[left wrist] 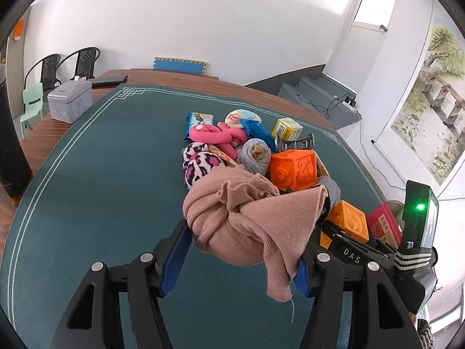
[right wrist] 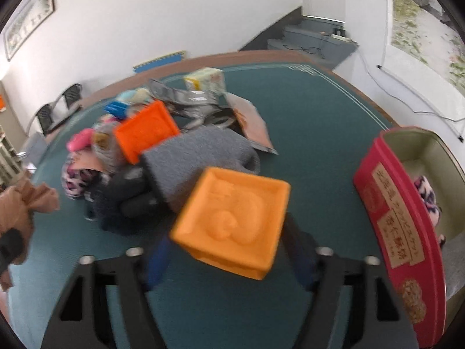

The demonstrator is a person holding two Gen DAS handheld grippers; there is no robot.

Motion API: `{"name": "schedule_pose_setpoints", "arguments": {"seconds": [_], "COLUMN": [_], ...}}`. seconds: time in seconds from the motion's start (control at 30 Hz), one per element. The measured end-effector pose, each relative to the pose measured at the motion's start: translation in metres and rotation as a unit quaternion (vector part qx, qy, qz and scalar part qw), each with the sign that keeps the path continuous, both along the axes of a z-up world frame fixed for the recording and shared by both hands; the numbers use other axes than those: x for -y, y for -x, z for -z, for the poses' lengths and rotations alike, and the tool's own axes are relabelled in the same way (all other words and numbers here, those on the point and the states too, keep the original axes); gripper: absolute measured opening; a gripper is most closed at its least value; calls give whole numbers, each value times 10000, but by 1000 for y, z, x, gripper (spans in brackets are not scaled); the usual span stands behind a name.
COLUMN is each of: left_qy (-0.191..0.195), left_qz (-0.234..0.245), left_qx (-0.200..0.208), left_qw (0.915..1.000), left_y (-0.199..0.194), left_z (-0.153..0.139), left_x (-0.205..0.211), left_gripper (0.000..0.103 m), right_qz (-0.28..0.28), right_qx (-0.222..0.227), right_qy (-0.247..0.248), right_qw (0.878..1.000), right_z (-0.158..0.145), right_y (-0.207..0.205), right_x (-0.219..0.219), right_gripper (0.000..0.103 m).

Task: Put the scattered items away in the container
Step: 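Carry the orange cube into the red tin and open the right gripper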

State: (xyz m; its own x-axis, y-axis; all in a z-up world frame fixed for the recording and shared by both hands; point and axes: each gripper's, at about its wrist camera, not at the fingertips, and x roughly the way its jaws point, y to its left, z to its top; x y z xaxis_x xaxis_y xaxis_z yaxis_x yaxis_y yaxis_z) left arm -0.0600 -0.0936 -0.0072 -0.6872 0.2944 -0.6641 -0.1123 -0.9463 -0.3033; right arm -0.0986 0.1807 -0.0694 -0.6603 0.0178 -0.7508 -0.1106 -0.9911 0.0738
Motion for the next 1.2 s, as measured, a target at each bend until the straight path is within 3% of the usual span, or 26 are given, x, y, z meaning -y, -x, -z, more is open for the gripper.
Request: {"name": "schedule_pose_setpoints", "arguments": {"seconds": [0.23, 0.43, 0.83, 0.97, 1.2], "left_qy": [74, 125, 311, 372, 568], "left_qz": [26, 72, 275, 329, 444], "left_qx": [7, 19, 14, -33, -132], "left_qw": [10000, 9999, 9991, 9988, 9973], "left_y": [0, -1, -6, -9, -15], "left_z": [3, 5, 12, 10, 9], "left_x": [-4, -9, -25, -32, -44], "left_gripper": [64, 64, 64, 64, 64], "right_qz": [-68, -35, 763, 1341, 2208], "right_qx": [-286, -671, -1528, -1772, -1698], "right_qy": [228, 323, 359, 201, 128], "right_qw": [9993, 9972, 9847, 9748, 9603], "right_z": [-12, -32, -78, -95, -95], "right_y": [-17, -47, -120, -147, -175], "right_x": [-10, -18, -83, -125, -191], "right_gripper": [56, 56, 56, 56, 56]}}
